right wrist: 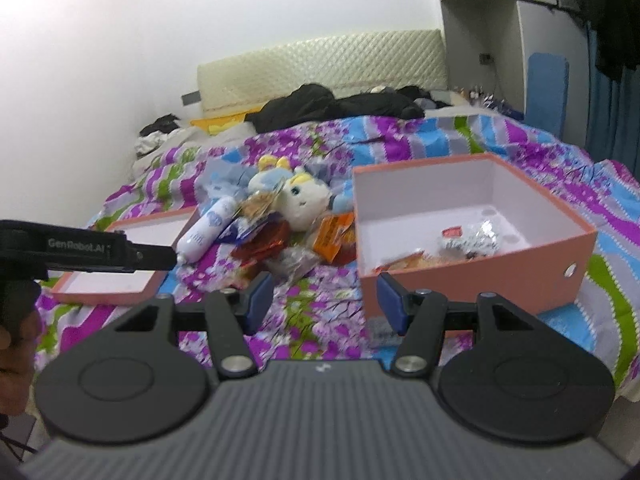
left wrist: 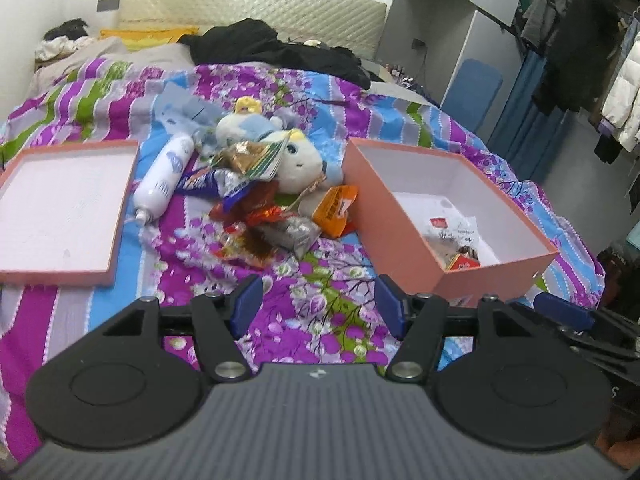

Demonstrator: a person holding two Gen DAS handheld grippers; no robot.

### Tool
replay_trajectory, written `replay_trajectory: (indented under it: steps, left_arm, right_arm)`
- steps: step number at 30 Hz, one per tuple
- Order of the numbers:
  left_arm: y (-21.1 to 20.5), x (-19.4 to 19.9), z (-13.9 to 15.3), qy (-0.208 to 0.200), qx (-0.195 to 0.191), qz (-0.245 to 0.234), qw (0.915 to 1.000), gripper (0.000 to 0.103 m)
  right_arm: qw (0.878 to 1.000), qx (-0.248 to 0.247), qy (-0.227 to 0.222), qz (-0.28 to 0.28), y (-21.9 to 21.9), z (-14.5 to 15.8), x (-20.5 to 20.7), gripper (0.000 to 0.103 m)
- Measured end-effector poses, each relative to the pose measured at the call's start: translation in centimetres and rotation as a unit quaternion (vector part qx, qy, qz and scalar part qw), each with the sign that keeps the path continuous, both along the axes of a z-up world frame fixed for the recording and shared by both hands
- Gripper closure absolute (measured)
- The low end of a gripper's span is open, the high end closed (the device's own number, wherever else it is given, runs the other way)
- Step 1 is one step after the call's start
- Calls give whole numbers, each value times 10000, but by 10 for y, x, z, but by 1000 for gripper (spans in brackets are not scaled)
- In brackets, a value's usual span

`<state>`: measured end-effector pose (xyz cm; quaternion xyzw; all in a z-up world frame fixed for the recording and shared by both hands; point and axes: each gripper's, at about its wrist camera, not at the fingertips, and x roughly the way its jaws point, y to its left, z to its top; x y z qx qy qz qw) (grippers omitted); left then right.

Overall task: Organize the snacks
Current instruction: 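Withdraw both open tools from the box back toward the snack pile, then grasp the red foil candy with the left tool while the right tool grasps the grey snack bag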

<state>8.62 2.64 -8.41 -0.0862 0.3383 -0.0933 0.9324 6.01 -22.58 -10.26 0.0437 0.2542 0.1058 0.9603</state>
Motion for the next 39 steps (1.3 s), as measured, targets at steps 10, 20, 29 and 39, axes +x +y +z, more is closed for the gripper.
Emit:
replay_trajectory:
  steps: [10, 20, 29, 39]
  left_arm:
    - [14, 8, -25, 238, -67, 162, 9996, 29]
    - [37, 47, -53, 397, -373, 306, 9980, 24]
    - [64, 102, -87, 516, -578, 460, 9959, 24]
    - [79, 184, -109, 643, -1948, 525, 9773, 24]
  right_arm:
    - [9994, -276, 46, 193, 20, -13, 11, 43]
    - [9953, -794, 22, 556, 53, -31, 44, 44]
    - [9903, -1127, 148, 803, 83, -68, 100, 45]
    - [9901, -1116, 263, 811, 100, -111, 175, 44]
